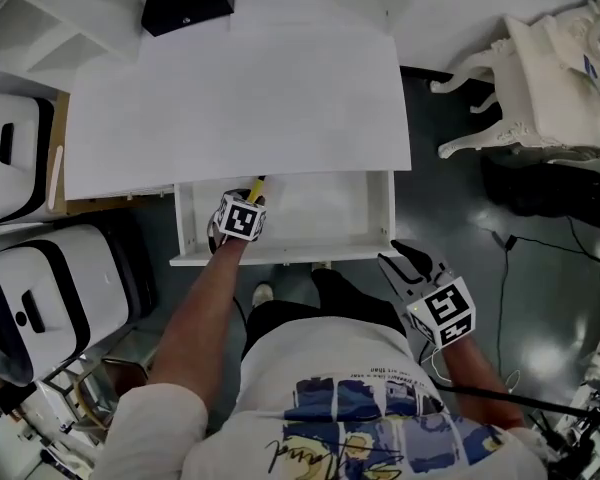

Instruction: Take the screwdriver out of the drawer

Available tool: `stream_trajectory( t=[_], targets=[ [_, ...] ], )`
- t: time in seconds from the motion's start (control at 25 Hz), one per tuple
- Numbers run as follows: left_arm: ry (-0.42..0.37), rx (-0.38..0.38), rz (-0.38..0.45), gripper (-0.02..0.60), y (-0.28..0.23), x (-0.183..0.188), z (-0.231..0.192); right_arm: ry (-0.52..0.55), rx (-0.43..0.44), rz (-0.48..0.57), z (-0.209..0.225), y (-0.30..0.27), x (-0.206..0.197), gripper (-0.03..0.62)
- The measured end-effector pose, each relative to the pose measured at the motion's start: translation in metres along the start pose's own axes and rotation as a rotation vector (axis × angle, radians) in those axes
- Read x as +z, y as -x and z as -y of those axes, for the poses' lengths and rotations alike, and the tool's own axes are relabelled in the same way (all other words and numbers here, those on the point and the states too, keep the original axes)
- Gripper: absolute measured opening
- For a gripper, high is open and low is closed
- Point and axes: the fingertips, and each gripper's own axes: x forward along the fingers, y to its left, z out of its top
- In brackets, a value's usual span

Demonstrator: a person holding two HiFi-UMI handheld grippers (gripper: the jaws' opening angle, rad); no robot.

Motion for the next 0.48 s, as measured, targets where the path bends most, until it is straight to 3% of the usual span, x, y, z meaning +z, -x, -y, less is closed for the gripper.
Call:
stream_trajectory(
  t=[0.48],
  targets=[
    [0.024,0.016,-0.104,0.130,-0.031,-0.008,-0.009,-0.038,0.011,-0.031,0.025,-0.012,-0.005,0.135]
  ],
)
